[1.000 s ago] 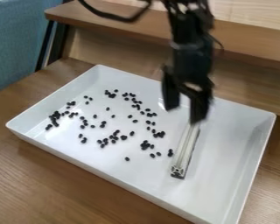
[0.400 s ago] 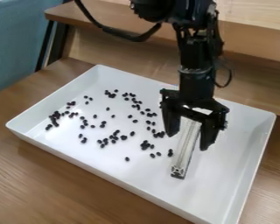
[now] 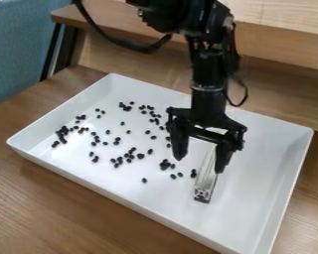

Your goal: Sweep into pile

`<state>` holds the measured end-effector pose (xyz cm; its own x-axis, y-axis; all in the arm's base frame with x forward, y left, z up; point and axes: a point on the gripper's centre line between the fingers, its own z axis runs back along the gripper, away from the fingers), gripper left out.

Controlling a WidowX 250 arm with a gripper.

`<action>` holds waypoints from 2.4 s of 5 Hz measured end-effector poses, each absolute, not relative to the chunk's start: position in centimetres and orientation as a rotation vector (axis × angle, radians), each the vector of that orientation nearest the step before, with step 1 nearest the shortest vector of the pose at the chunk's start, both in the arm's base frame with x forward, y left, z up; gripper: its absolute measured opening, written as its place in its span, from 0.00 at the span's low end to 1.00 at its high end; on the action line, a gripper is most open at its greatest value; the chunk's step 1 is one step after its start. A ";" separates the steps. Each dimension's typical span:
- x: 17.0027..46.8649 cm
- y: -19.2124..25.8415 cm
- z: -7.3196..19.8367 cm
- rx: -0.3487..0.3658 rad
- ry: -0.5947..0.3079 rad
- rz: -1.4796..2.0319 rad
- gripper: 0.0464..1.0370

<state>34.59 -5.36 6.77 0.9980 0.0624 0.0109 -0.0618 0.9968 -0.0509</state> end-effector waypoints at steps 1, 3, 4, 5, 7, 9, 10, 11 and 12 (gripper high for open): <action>34.4 -5.1 5.4 -0.070 -0.039 0.149 0.96; 35.7 -5.1 5.2 -0.121 -0.101 0.239 0.96; 36.3 -5.3 4.3 -0.129 -0.096 0.254 0.96; 37.3 -5.5 3.6 -0.134 -0.089 0.264 0.96; 39.6 -6.4 3.1 -0.098 -0.109 0.213 0.64; 39.5 -6.8 3.0 -0.107 -0.087 0.171 0.36; 38.6 -7.9 2.8 -0.132 -0.051 0.054 0.36; 37.6 -8.1 2.8 -0.120 -0.004 -0.143 0.36; 36.7 -7.5 2.3 -0.090 0.016 -0.301 0.36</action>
